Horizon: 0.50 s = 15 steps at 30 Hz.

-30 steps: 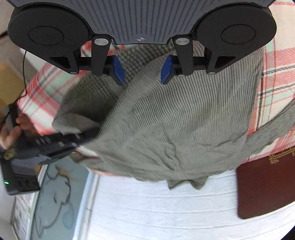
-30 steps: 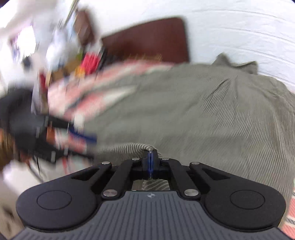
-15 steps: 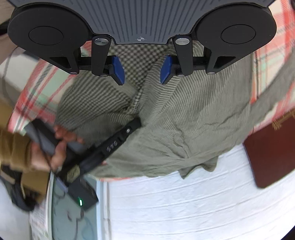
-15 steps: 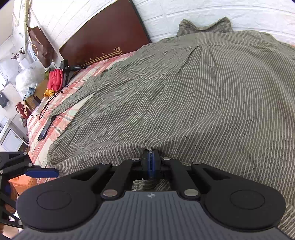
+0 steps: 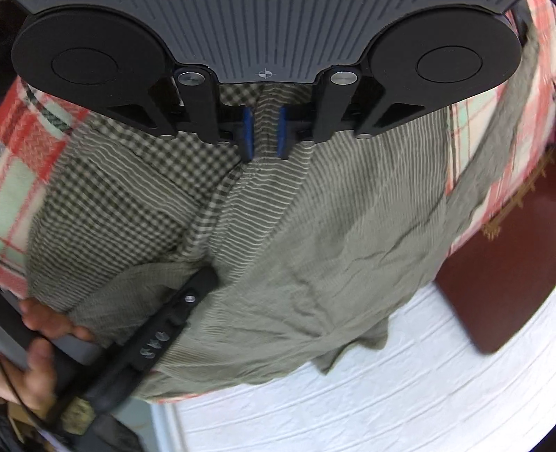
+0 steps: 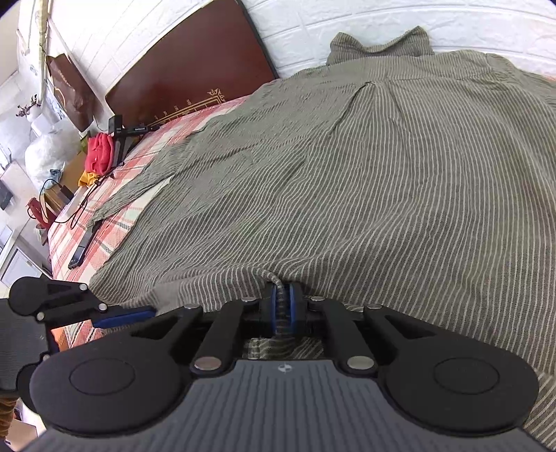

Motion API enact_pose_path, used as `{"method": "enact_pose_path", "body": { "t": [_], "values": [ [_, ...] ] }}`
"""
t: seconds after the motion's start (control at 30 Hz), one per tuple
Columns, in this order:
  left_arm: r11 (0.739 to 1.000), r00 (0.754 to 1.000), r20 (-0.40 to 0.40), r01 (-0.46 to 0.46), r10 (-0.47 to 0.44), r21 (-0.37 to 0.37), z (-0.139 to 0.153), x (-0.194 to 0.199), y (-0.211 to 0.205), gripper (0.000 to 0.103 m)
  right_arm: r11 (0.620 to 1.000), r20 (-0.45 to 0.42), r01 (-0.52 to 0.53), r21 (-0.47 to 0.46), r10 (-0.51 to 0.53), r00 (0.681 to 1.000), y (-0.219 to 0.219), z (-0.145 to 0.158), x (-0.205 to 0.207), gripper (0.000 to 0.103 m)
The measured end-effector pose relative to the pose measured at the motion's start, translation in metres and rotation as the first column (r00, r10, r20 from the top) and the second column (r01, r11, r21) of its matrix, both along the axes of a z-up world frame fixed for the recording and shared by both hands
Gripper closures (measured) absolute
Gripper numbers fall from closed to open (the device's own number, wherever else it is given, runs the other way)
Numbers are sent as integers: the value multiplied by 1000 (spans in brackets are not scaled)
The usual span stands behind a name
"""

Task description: Fold clothes

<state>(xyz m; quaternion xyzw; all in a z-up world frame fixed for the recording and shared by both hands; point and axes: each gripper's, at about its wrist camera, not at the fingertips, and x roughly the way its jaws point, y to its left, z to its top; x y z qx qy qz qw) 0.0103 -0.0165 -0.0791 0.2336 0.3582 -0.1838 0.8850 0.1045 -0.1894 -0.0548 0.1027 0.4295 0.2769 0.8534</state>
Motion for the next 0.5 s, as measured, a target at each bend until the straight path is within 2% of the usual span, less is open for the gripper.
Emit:
{"method": "enact_pose_path", "body": {
  "t": [0.1, 0.17, 0.3, 0.4, 0.5],
  "values": [
    [996, 1000, -13, -27, 26, -83, 10, 1, 11, 98, 1000, 22, 2, -2, -2, 1000, -2, 7, -6, 80],
    [989, 998, -20, -57, 55, -136, 17, 0, 19, 99, 1000, 53, 9, 6, -10, 999, -4, 15, -13, 64],
    [958, 995, -63, -86, 71, -274, 30, -1, 39, 99, 997, 109, 45, 66, -52, 993, -14, 31, -31, 62],
    [939, 993, -74, -113, 93, -324, 35, -3, 47, 99, 975, 66, 22, 222, -38, 997, -25, 35, -43, 62],
    [928, 989, -83, -141, 120, -345, 35, -1, 51, 101, 892, -99, 29, 451, 17, 995, -31, 19, -44, 62]
  ]
}}
